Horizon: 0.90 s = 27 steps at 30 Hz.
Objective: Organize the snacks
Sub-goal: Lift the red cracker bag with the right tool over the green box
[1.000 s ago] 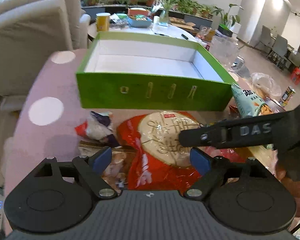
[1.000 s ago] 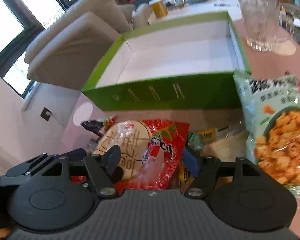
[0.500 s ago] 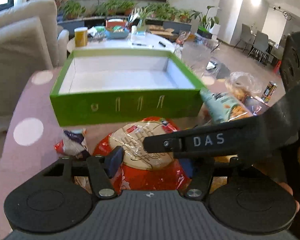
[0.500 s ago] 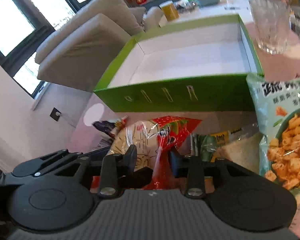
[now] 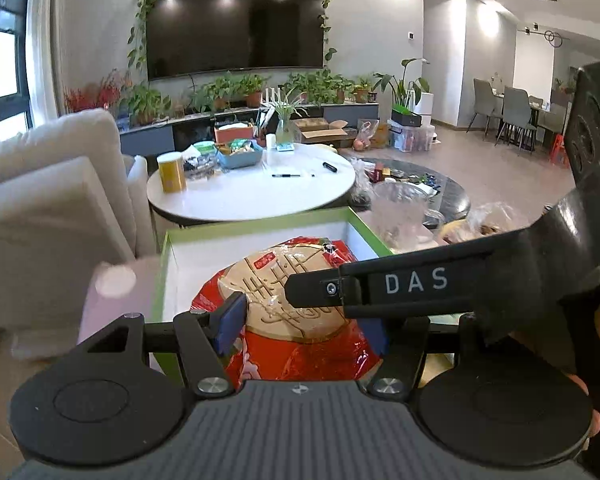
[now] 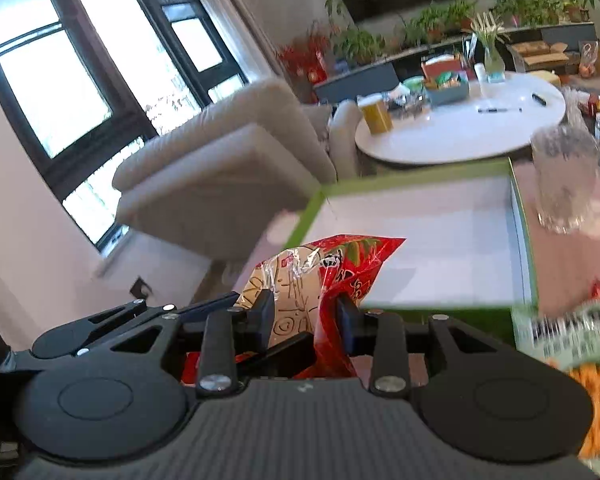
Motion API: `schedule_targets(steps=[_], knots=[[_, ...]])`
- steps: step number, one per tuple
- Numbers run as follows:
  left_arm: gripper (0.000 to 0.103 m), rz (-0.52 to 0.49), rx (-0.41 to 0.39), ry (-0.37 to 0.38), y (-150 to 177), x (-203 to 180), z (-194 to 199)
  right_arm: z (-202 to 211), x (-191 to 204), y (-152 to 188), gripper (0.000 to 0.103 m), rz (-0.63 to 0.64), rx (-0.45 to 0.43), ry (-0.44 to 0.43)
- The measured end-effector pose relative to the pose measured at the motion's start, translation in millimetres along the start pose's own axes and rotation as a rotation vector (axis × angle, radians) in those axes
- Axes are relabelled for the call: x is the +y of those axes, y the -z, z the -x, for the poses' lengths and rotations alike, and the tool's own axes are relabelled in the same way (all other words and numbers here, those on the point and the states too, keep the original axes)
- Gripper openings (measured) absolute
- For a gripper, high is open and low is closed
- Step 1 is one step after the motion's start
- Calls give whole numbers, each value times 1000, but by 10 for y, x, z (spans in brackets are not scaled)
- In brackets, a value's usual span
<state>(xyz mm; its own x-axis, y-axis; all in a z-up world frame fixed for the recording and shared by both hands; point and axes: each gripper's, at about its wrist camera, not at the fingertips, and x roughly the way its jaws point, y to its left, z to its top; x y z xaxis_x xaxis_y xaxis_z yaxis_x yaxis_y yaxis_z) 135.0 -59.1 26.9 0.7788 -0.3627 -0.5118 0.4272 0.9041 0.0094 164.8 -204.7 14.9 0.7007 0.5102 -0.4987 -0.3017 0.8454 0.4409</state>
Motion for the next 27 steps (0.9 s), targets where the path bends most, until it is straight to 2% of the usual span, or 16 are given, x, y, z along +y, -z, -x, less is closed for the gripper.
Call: schedule_targets(steps=[4,7,14,18,20,22,24,27], knots=[[57,-43,-5,-10,-110,136,-228,-164,-41,-114,32,-6,-25,6],[49,-65,4,-9,-139,246,-428,-330,-109,-178,32,-31,-22,-2],[49,-5,26,-17,-180,521,-819,-686,-197,-290,32,-48,-34,12],[53,-18,59,-77,-91,599,-1041,-873,-307,-314,31,-63,-11,30],[56,-32,92,-133,-5,638,-1135,-933,-337,-284,32,-46,4,88],[56,-10,129,-140,80,703,-1203,-956,-384,-229,32,-28,17,136],[60,29,139,-133,140,754,-1223,-951,-455,-107,32,-30,70,148],[65,42,144,-132,201,779,-1224,-896,-454,-36,37,-19,65,157]])
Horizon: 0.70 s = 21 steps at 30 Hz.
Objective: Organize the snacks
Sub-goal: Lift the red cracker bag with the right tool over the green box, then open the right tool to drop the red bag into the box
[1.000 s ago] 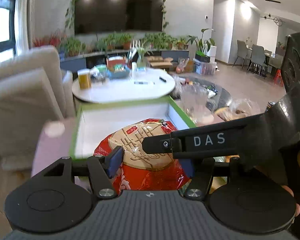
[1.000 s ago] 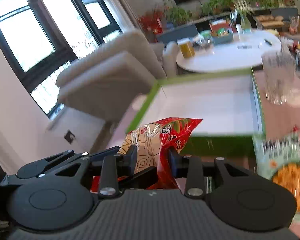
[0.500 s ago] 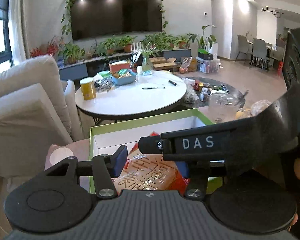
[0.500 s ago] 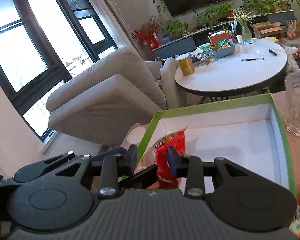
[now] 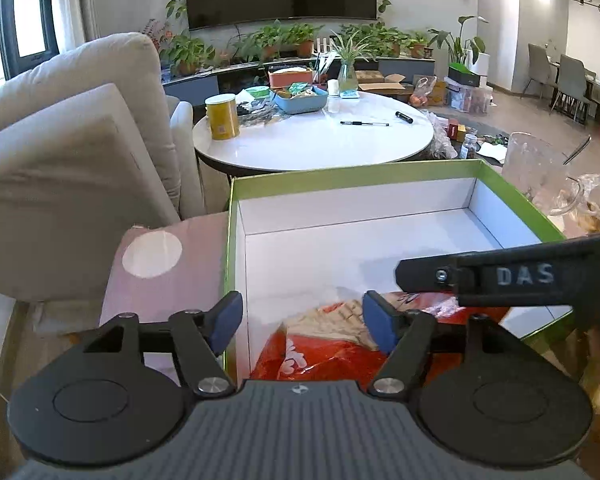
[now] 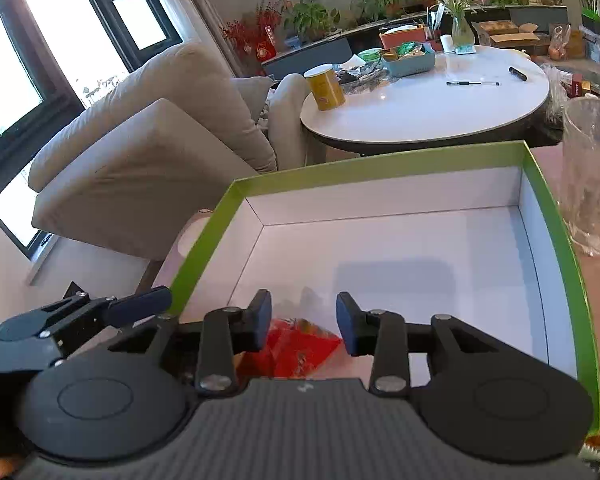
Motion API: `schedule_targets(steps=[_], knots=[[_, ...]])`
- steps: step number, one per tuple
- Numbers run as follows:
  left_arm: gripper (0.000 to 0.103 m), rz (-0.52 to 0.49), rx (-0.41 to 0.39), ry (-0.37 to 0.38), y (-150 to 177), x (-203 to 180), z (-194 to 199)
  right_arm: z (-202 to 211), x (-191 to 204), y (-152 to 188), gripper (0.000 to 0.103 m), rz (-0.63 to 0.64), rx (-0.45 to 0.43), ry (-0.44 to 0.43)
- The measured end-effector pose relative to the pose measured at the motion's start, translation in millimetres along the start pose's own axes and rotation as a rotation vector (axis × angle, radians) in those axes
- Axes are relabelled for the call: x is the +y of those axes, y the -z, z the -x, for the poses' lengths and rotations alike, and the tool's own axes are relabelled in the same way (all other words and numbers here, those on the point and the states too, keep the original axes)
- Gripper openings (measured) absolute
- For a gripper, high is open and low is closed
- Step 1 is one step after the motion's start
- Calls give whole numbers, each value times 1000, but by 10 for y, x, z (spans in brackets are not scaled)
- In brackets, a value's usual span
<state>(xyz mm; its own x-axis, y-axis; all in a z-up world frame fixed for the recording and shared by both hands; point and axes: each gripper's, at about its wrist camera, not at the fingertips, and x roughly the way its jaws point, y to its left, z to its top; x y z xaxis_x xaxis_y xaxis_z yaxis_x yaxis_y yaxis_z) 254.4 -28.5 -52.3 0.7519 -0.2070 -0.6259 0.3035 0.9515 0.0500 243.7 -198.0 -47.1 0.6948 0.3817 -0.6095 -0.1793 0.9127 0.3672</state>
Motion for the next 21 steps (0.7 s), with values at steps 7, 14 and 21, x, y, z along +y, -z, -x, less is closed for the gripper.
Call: schedule_targets(steps=[7,14,21], knots=[[65,-12,-7,-5,111,-36,22,82,52,88,41,51,7,54],[67,-46,7,-21,82,-81,-64,86,57,84,43,85,33,36],[65,-49,2,-40,119,-115,-50,-47,-62,48,52,22,85,21]])
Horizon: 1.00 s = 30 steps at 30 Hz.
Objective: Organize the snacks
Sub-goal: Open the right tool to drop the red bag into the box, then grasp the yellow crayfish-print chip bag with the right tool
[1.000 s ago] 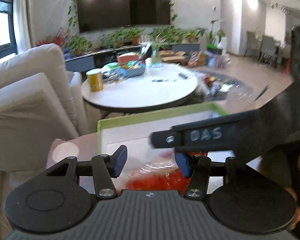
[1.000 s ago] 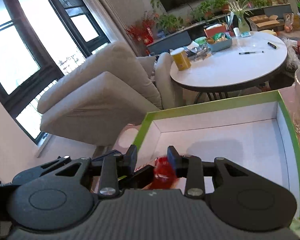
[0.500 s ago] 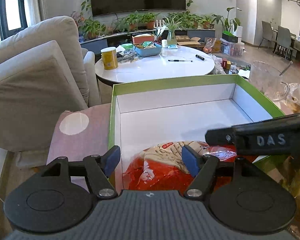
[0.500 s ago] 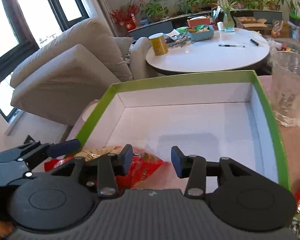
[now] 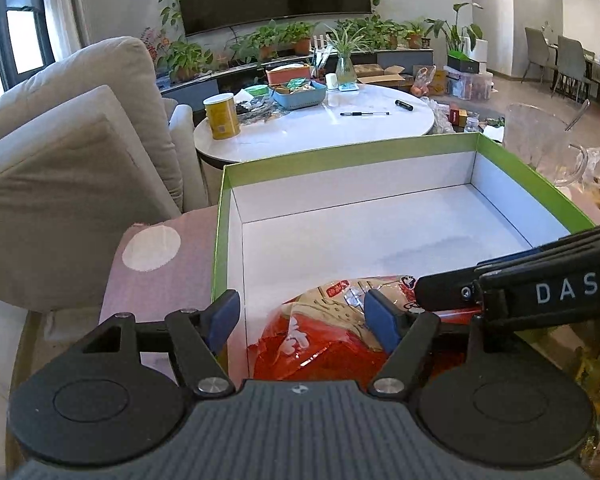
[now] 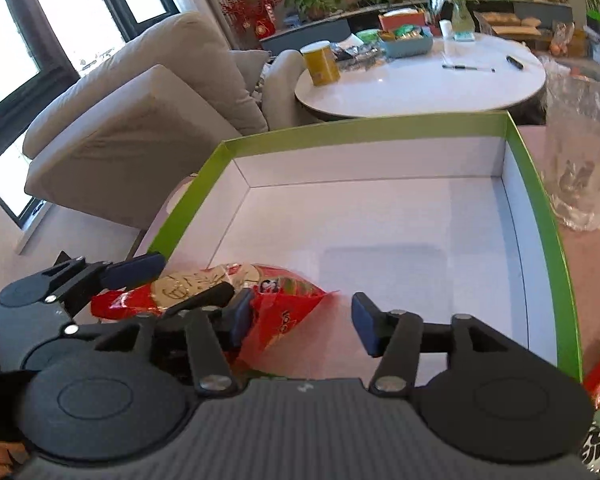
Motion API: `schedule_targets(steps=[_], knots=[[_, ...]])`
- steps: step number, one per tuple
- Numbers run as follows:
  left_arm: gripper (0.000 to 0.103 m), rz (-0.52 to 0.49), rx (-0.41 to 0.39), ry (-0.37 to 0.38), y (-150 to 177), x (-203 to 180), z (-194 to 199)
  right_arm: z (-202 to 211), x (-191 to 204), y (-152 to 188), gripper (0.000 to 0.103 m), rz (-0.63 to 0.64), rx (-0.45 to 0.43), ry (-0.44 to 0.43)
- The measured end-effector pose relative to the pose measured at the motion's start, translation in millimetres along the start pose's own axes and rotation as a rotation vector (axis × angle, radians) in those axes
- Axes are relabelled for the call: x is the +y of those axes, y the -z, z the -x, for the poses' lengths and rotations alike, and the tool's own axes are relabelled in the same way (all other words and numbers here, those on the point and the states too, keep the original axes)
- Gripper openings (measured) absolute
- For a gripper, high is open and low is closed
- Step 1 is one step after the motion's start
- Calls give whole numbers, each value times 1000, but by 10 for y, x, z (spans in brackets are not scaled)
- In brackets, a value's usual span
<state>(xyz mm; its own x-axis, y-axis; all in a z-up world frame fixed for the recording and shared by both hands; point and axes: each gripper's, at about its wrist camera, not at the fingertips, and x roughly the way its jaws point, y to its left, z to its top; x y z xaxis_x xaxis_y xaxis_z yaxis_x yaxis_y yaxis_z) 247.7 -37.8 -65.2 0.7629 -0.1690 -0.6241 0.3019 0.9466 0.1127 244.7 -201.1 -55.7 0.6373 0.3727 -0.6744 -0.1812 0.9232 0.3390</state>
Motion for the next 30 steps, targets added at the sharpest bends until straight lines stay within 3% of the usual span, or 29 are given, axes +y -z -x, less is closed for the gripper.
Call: schedule_targets(steps=[12,19,30], knots=[[64,64,81,15,94,-93,346,171,12,136,54,43,32,-32],[65,110,14,-25,96,-41,695,583,160,228,55,158,-119,24],[74,124,-67,-40,337,-132,1357,1129,71,458,55,124,-150,-52]])
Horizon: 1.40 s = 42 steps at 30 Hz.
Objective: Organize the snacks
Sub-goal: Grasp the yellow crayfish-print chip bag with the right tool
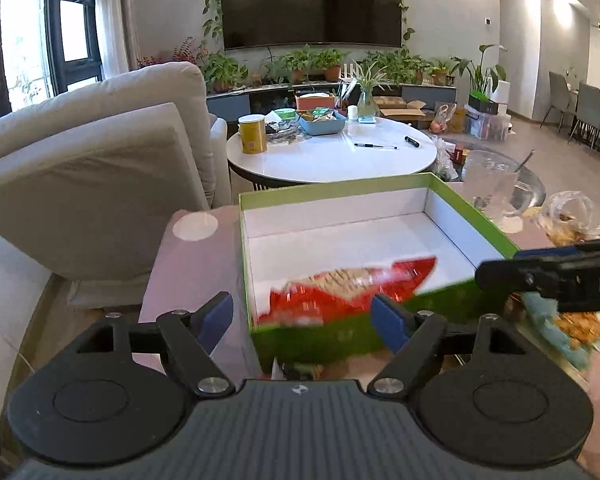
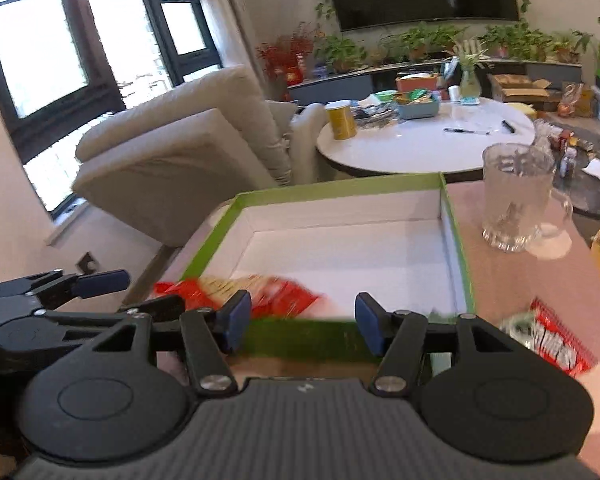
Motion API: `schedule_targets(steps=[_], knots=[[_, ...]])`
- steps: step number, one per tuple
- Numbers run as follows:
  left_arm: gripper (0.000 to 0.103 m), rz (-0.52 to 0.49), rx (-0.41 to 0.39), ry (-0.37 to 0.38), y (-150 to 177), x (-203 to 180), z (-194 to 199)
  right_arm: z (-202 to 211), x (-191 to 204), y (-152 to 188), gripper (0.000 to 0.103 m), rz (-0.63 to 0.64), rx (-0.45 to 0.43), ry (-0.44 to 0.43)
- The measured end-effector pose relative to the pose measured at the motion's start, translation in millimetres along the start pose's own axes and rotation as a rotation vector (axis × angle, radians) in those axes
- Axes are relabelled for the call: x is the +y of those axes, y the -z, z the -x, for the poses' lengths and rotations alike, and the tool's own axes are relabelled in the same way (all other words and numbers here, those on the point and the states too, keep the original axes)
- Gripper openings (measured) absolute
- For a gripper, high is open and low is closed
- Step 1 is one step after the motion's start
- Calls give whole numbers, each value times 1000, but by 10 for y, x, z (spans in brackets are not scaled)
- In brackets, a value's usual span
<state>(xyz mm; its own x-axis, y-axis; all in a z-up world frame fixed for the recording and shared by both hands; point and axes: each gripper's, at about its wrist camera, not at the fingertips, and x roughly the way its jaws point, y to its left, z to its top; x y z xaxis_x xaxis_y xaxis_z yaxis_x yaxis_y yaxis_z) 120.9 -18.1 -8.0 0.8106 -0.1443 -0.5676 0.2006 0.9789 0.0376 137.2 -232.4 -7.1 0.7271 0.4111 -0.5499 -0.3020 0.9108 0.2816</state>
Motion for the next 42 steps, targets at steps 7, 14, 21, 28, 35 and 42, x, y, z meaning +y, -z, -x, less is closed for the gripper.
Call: schedule_targets(steps=[7,14,21,28,35,42], knots=[[77,43,33,-9,357,98,363,285,137,331,58,37,33,-65],[79,70,86,22,700,143,600,333,311,601,58,20,116,-141],[82,81,133,70,1037,205,806,301,386,907,58,-64,241,-182],[83,115,177,118,1279,274,867,359,448,1059,58,-113,294,-172],[83,106,187,171,1402,226,855,322,509,1162,58,-132,332,-146],[83,124,198,227,1450,214,814,232,537,1208,58,-165,386,-141]])
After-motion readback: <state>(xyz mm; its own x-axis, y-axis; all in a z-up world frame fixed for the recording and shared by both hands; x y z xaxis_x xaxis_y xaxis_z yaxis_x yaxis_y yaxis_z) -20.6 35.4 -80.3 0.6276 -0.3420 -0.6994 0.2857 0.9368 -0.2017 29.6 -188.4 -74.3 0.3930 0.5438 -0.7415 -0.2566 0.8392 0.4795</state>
